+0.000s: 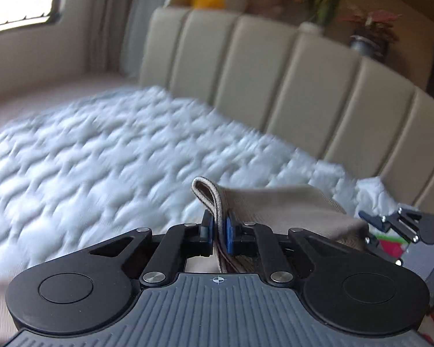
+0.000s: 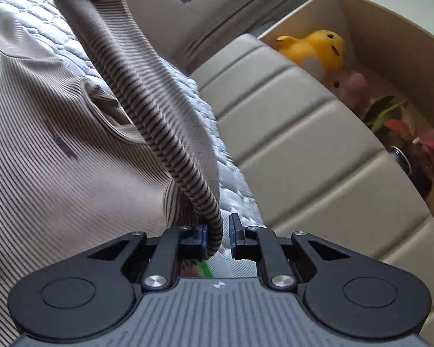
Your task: Fold clothes
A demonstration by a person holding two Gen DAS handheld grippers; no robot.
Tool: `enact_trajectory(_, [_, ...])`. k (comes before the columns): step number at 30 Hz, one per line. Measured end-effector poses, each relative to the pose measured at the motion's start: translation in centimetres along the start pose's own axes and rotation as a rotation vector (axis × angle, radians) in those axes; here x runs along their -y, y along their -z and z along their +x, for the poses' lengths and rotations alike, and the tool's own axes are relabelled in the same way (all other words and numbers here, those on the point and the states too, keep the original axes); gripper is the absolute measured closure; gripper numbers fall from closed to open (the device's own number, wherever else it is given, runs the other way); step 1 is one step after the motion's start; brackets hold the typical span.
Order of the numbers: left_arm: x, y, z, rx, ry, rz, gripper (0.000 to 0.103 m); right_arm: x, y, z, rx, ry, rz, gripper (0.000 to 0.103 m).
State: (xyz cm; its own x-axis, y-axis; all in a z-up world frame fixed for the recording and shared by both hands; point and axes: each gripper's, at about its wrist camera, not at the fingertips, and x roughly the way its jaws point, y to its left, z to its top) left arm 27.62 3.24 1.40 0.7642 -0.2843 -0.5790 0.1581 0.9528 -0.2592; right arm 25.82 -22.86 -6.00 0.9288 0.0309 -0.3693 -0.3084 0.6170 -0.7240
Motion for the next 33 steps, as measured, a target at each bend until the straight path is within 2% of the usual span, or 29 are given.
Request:
enact_trajectory(3, [1.3,-1.1,1.2,0.012,-0.016,0.046,0.093,-1.2,1.3,0.3,-0.022,-0.055,-0.078,0.085])
enact_trajectory(6, [-0.4,1.7,3.1,-0.083,-0.079,0.03,0.093,-2.0,1.8,0.0,-0.019,-0.125,-0.045,0.083])
enact_trajectory(8, [-2.0,3.5,3.4,-0.136,-0.114,0.02,0.093,-1.2,1.5,-0.5,0.0,-0.172,0.039,0.071])
enact_trajectory(10, [-3.5,4.8,3.4,-0.168,-0.127,0.003,0.092,-0.3,1.3,-0.9,0.018,-0.219,0.123,0.038])
enact_trajectory(11, [-4.0,5.1,3.2,-0.168,-0.118,-0.01,0.089,0.1,1.1,-1.2,0.029,-0.242,0.166,0.033])
enact_trajectory(16, [-5.2,5.6,2.3,-0.138,-0.091,-0.089,0.088,3.8,-0.5,-3.2,0.109,-0.331,0.454,0.01])
enact_trajectory(18, [-5.1,5.5,1.4,-0.11,-0.089,-0.119,0.082,5.0,-1.2,-3.0,0.14,-0.366,0.606,0.0])
enact_trajectory(20, [-4.8,5.2,0.3,-0.071,-0.085,-0.127,0.065,6.2,-1.8,-1.7,0.148,-0.455,0.822,0.0])
enact_trajectory(23, [-4.2,4.3,-1.2,0.019,-0.029,-0.102,0.057,6.4,-1.8,3.0,0.075,-0.64,1.15,0.0])
enact_trajectory(24, [-4.2,4.1,-1.3,0.036,0.015,-0.117,0.053,5.7,-1.6,4.6,0.014,-0.626,1.201,0.0])
enact_trajectory(25, [-4.2,3.9,-1.2,0.049,0.063,-0.139,0.044,4.7,-1.1,6.2,-0.075,-0.564,1.216,0.0])
enact_trajectory(26, [-4.2,4.1,-0.4,0.033,0.087,-0.144,0.039,3.7,-0.6,7.7,-0.168,-0.495,1.208,0.0])
enact_trajectory(27, [-4.1,4.4,0.6,0.006,0.102,-0.144,0.039,2.7,0.0,8.8,-0.241,-0.442,1.193,0.0])
enact_trajectory(30, [-4.7,5.7,3.3,-0.072,0.107,-0.145,0.045,0.6,0.3,8.4,-0.215,-0.367,1.076,0.0])
enact_trajectory(31, [-5.1,6.3,4.1,-0.097,0.099,-0.146,0.049,0.3,-0.1,8.2,-0.222,-0.358,1.036,0.0])
enact_trajectory(33, [-5.3,6.3,4.4,-0.108,0.105,-0.13,0.049,-0.5,-1.2,8.6,-0.259,-0.349,0.944,0.0])
